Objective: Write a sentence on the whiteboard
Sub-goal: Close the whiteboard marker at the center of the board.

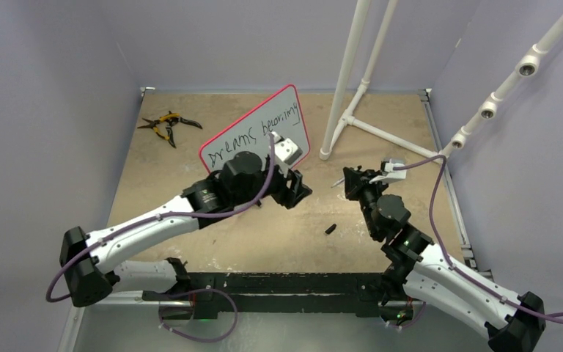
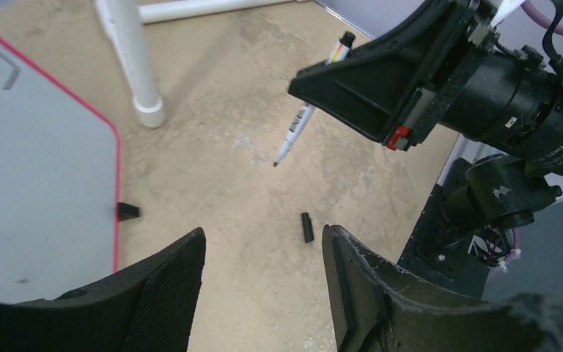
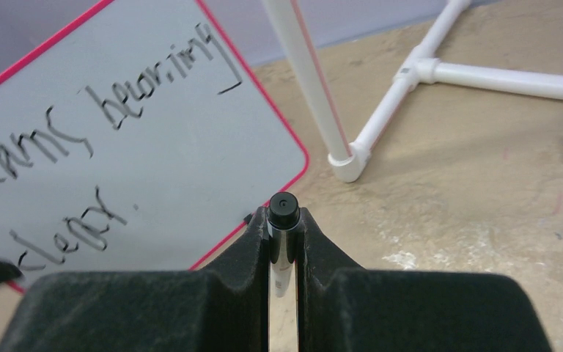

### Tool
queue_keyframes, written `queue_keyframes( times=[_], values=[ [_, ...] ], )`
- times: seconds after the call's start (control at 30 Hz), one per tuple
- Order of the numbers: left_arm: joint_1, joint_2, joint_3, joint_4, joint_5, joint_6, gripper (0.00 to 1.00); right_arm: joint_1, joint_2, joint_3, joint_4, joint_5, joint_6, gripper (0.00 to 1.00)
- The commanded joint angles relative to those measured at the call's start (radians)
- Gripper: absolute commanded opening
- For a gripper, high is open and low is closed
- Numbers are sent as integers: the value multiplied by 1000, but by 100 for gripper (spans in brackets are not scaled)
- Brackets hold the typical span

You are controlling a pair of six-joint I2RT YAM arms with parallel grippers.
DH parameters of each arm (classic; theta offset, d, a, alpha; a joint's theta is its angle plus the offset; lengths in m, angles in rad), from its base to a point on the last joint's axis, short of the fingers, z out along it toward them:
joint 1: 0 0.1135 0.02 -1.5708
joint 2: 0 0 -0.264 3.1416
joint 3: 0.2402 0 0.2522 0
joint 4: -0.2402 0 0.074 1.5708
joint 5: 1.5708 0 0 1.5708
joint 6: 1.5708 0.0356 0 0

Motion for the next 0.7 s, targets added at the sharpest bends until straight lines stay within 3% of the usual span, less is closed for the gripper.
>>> queue_keyframes(
  times=[0.0,0.13,0.33,0.67],
  values=[
    [-99,87,-100,262,-67,-90,57,-4,-28,0,16,184,7,0],
    [-194,217,-198,446,-134,-132,57,-3,-21,18,-5,238,24,0],
    [-274,431,-179,572,-170,-136,56,-3,-9,23,-2,244,36,0],
    [-301,597,-125,537,-256,-51,56,-3,-63,0,4,218,40,0]
  ],
)
